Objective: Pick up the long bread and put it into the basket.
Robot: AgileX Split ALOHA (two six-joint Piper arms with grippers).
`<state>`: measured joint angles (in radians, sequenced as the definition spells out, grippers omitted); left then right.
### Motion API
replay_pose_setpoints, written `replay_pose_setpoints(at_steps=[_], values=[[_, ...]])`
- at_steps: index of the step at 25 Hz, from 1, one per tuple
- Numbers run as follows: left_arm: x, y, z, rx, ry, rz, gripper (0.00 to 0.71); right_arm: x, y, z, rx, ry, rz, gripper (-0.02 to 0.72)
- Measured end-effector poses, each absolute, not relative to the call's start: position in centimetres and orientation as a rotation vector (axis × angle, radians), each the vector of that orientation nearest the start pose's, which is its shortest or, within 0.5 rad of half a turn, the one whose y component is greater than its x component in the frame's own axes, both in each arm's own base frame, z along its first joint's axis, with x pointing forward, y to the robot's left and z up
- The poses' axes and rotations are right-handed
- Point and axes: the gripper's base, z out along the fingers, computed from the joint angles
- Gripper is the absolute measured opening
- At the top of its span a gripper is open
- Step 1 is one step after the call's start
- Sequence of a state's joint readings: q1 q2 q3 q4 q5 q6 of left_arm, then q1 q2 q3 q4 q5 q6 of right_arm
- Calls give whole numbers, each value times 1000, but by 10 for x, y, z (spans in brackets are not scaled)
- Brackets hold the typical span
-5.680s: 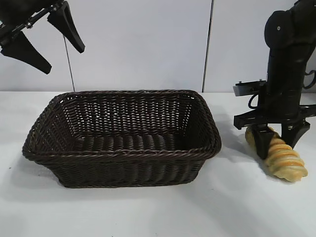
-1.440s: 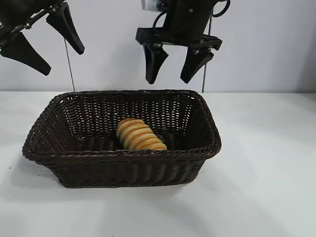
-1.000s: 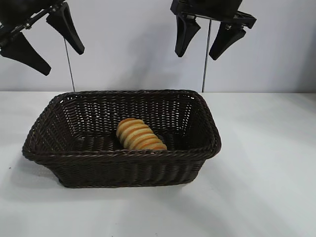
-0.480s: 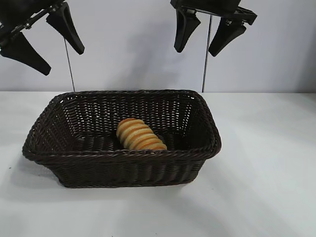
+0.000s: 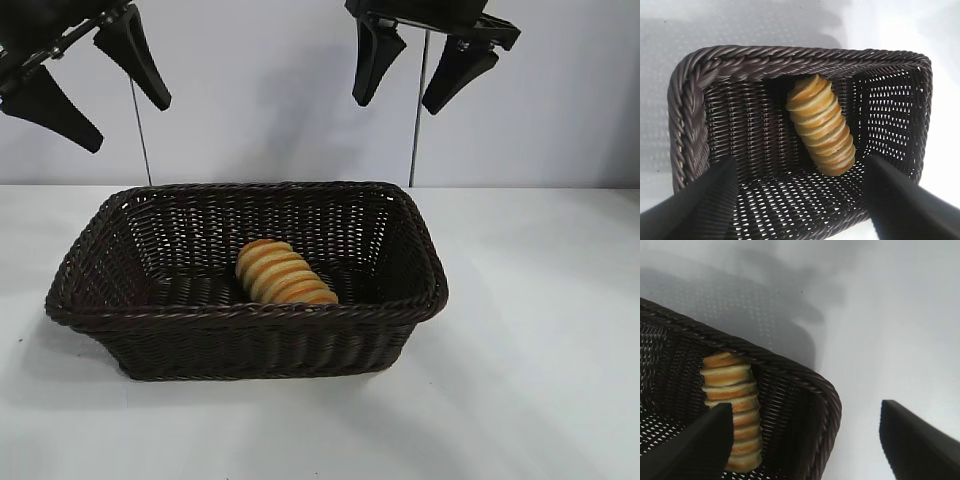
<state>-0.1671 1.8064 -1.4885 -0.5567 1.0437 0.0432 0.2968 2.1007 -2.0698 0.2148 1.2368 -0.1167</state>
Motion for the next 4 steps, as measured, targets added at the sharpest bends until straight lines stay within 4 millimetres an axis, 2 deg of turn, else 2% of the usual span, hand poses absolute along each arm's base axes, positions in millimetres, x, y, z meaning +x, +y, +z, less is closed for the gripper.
replay_pose_setpoints(at_steps=[4], values=[[370, -104, 277, -4, 2785, -768, 514, 434, 152, 301, -524, 2702, 350, 579]])
